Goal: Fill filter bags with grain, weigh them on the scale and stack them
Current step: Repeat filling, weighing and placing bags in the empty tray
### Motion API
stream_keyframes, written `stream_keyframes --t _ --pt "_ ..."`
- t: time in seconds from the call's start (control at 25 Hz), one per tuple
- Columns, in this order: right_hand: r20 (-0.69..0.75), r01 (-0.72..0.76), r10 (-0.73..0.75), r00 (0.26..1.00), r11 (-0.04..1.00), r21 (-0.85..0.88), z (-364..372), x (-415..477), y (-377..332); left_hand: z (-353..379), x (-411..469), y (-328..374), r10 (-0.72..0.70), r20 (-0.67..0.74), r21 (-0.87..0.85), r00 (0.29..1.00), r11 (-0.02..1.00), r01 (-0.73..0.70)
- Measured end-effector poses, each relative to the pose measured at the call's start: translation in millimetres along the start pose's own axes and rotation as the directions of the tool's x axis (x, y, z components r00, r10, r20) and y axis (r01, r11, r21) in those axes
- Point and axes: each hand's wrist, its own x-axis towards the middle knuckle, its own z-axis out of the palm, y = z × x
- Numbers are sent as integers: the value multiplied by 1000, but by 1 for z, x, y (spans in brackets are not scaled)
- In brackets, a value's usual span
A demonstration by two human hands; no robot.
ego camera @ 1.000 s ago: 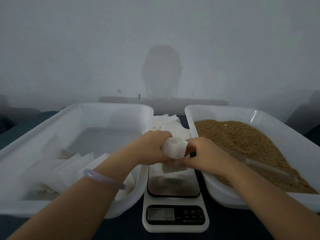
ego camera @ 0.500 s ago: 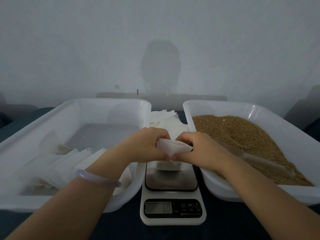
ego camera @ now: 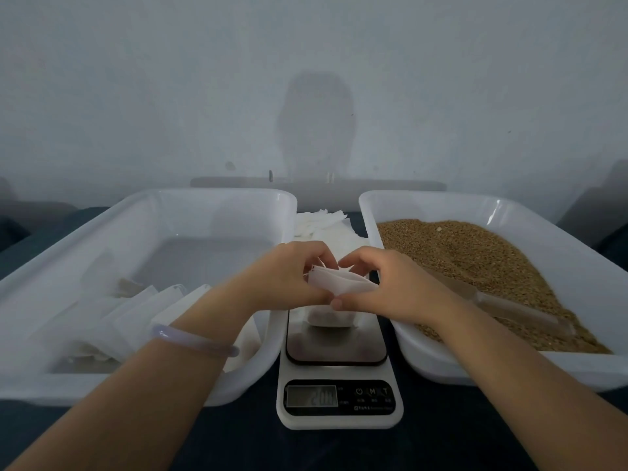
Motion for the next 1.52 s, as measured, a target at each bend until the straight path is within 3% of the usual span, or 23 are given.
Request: stream_keyframes --t 0.76,0.96,1.24,1.36,1.44,1.52 --pt "-24 -15 14 1000 1000 -21 1 0 -1 1 2 -3 25 -4 71 1000 997 -25" --pt "-112 136 -126 986 987 86 1 -6 -5 1 1 0 28 5 140 1000 990 -28" --pt "-99 149 -170 981 971 -185 2 -3 -7 1 1 2 37 -50 152 998 988 -29" --pt "-162 152 -151 975 988 -8 -3 -9 -14 1 -2 6 100 -135 64 986 994 -92" --pt "-212 193 -156 965 967 164 -11 -15 -22 0 -2 11 117 -174 -176 978 973 -148" --pt "-217 251 -193 957 927 278 -22 -20 -32 -3 -3 17 150 -91 -434 984 884 -175"
